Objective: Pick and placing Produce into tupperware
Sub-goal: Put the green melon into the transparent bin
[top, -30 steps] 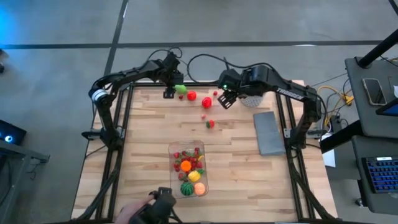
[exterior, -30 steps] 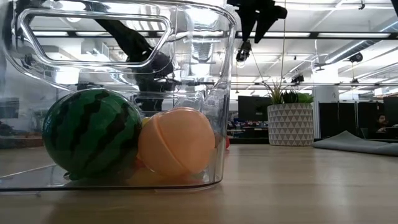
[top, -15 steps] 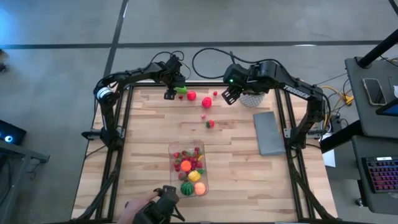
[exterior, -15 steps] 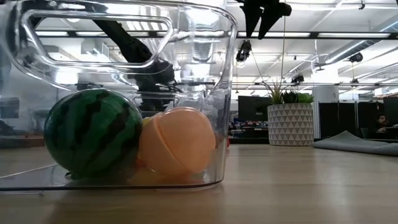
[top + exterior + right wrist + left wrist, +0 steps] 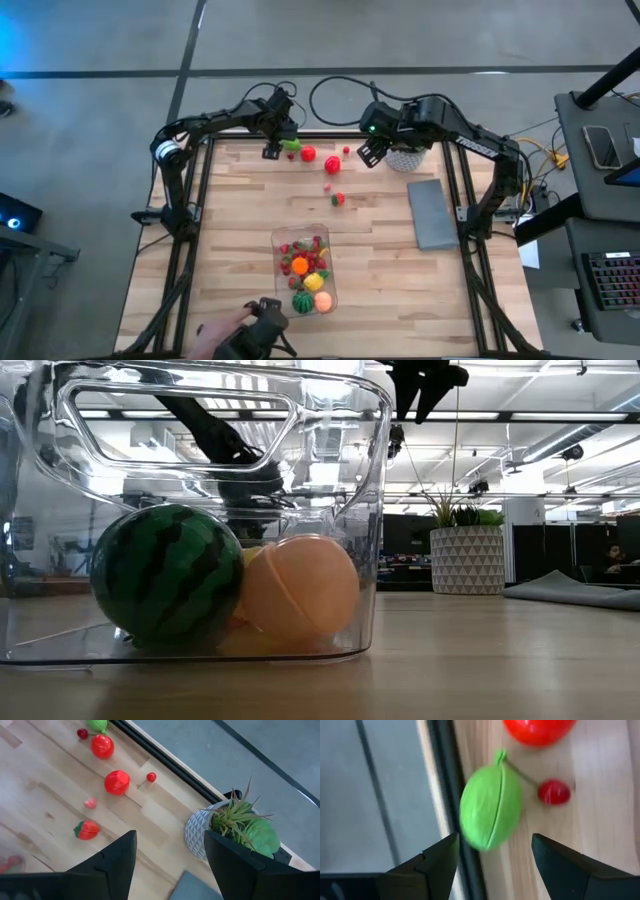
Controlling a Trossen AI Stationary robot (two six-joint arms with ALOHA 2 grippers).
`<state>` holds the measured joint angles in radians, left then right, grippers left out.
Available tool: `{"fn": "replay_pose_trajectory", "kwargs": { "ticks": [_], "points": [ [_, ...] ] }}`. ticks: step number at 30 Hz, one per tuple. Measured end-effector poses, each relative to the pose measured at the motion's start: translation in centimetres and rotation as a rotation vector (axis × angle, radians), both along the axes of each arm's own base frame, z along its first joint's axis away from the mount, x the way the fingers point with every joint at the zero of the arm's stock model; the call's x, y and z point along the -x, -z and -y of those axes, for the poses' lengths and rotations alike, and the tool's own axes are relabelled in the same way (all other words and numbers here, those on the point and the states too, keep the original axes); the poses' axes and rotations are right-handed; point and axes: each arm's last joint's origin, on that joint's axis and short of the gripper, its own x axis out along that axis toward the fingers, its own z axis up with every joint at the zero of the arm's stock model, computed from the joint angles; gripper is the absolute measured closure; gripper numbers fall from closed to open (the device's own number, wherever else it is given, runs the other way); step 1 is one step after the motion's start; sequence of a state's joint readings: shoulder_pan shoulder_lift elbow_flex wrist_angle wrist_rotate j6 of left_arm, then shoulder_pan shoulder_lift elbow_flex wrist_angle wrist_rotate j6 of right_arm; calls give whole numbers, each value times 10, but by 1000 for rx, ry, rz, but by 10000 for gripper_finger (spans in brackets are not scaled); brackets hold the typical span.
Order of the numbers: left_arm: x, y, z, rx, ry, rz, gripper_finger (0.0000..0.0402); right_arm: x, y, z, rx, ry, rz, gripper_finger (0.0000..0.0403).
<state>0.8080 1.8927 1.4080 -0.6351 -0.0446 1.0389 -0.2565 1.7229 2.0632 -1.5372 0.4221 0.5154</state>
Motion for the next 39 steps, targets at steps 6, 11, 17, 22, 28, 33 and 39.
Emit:
{"fn": "replay_pose_trajectory", "kwargs": {
  "ticks": [6,11,17,22,28,33,39],
  "points": [
    [11,-22,11,-21,-17,-30,166,0,0,2,1,-6,-6,179],
    [15,-17,9,-22,61,-47,166,2,0,8,14,-16,-23,179],
    [11,-6,3,-13,73,-28,166,6,0,20,29,-22,-48,179],
    [8,4,1,5,77,-37,166,9,0,27,36,-27,-64,179],
    [1,7,0,-10,94,-7,166,10,0,29,37,-47,-78,179],
    [-1,6,0,-1,121,37,166,10,0,29,36,-51,-78,179],
    [-2,7,1,11,128,48,166,10,0,29,37,-59,-84,179]
  ]
}}
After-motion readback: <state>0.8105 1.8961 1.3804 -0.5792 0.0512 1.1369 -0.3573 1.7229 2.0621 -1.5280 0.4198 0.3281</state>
